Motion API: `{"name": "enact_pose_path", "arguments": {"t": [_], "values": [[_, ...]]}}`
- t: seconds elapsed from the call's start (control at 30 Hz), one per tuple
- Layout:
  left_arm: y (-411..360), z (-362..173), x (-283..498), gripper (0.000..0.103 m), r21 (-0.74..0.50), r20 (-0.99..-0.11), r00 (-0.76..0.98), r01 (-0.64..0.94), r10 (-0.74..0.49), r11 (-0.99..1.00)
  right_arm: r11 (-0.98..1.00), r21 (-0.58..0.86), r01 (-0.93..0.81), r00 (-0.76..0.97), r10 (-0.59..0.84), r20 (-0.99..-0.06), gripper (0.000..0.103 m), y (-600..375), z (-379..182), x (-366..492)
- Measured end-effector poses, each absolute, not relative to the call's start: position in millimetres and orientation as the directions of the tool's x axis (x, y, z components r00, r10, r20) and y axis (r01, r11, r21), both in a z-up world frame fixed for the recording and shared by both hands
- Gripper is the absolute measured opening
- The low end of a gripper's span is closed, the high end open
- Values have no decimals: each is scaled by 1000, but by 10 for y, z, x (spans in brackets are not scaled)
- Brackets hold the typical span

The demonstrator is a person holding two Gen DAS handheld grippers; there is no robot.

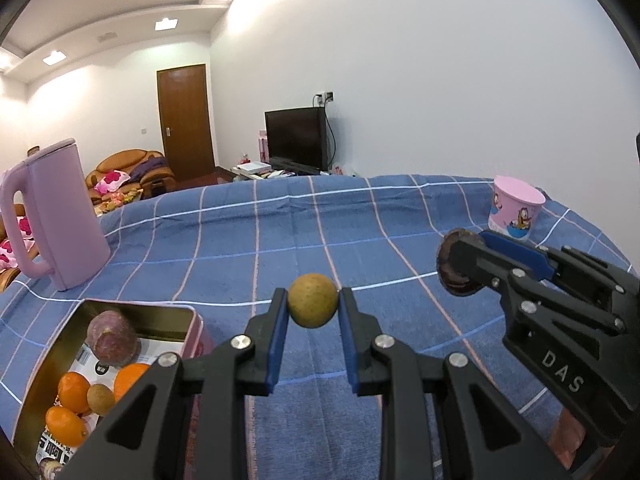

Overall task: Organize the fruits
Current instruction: 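Lift the yellow-green fruit and brown fruit off the table with both tools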

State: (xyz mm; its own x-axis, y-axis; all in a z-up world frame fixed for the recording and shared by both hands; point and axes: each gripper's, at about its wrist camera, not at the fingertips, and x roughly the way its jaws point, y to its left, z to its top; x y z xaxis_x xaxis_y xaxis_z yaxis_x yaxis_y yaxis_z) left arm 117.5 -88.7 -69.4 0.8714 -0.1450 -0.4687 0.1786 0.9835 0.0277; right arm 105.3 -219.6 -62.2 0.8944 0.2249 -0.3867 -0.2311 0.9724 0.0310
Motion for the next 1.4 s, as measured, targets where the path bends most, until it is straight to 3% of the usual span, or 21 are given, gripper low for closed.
{"name": "enact_pose_path", "arguments": {"t": [0.83, 1.4], "values": [[-845, -638, 1015, 26, 47, -396, 911, 145, -115, 988, 971, 10, -240, 921, 231, -314, 26, -2157, -554, 814], [-685, -631, 854, 26, 31, -410, 906, 127, -103, 991, 962, -13, -273, 915, 255, -313, 26, -1974, -549, 661]]}}
